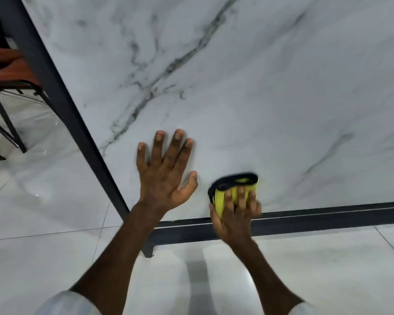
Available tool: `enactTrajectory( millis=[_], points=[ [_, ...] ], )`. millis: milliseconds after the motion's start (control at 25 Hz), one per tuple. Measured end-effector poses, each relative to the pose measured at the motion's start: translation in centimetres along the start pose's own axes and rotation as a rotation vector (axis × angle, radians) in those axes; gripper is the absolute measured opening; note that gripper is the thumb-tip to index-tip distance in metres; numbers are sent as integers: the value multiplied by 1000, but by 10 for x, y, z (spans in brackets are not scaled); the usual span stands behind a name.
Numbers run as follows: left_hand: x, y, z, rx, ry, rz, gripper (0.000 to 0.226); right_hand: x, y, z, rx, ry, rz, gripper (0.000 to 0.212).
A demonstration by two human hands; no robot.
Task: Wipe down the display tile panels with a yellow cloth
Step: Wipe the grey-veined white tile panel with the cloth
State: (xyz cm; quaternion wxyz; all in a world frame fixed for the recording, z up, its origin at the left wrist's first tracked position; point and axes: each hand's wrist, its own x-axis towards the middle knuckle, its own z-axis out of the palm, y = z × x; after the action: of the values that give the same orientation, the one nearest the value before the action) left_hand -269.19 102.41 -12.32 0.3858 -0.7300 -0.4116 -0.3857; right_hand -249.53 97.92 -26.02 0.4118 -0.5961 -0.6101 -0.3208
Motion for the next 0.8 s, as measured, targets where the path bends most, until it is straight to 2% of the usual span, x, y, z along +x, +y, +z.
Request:
enactTrajectory(
  millis=[80,160,240,320,400,520,640,720,800],
  points=[
    [-1,-1,3,35,13,11,87,-15,3,3,54,-66,35,109],
    [0,1,-1,34,-5,-6,87,22,-5,-15,183,-79,18,107],
    [1,4,-4,36,-15,-10,88,90,-9,-45,226,-18,-43,107],
    [4,3,-4,52,-38,-13,90,147,5,-69,232,67,-75,96],
    [7,7,-8,32,-59,-43,94,162,33,-75,222,155,-31,84],
    [35,34,-30,-84,-23,-110,84,100,64,-38,123,219,51,85],
    [114,59,-42,-170,143,-65,70,21,77,-4,62,89,16,93],
    [150,67,-33,-78,160,-61,67,-2,83,4,74,23,-30,98],
    [155,71,-22,61,145,-92,65,6,78,-6,158,6,10,91]
  ],
)
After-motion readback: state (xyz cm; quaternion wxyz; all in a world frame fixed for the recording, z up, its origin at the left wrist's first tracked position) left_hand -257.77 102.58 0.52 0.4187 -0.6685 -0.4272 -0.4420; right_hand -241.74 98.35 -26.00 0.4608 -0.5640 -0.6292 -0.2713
